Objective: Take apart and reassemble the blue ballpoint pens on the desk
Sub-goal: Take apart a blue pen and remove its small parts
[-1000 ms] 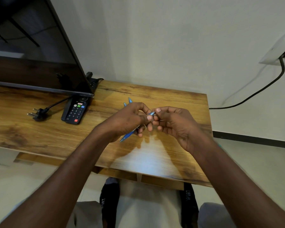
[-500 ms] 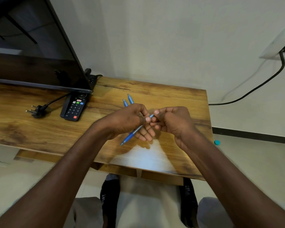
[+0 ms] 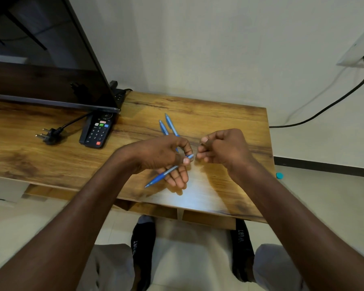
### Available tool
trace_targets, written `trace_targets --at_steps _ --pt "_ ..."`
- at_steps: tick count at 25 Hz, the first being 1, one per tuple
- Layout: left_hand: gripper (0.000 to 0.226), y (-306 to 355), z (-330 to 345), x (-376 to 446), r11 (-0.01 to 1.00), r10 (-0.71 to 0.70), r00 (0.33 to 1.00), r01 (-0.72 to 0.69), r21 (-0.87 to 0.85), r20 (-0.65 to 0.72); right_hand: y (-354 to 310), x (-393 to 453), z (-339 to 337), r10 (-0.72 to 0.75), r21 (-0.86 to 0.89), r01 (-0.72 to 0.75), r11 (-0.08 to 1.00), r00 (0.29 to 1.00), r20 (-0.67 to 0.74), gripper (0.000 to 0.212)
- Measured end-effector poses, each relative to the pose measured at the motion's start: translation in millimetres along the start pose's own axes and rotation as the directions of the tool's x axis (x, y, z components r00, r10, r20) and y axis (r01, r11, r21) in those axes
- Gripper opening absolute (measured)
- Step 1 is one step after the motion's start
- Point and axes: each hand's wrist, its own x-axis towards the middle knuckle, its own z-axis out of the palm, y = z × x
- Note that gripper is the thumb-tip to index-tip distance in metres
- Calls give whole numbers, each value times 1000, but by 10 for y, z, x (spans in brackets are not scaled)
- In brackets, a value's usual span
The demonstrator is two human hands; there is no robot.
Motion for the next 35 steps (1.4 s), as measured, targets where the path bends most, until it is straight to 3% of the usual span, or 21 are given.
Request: trace_targets --at_steps 3,5,8,16,26,35 --pt "10 -17 -23 31 999 36 990 -30 44 -139 54 4 -32 -51 -241 68 968 996 74 12" --pt "10 -15 -30 36 988 62 965 -22 155 -254 124 23 22 -158 -478 178 860 984 84 13" --pt "12 -35 -13 59 947 88 924 38 320 -372 195 58 80 -225 -608 241 756 969 105 11" --pt "20 -125 165 225 838 183 878 95 537 -442 211 49 82 -304 -732 306 609 942 141 11" --pt "28 -167 322 342 777 225 849 140 614 -479 212 78 11 -306 -719 330 611 937 169 6" --pt "28 -114 325 355 758 227 835 172 630 -501 189 70 -50 -322 -725 310 615 938 128 15"
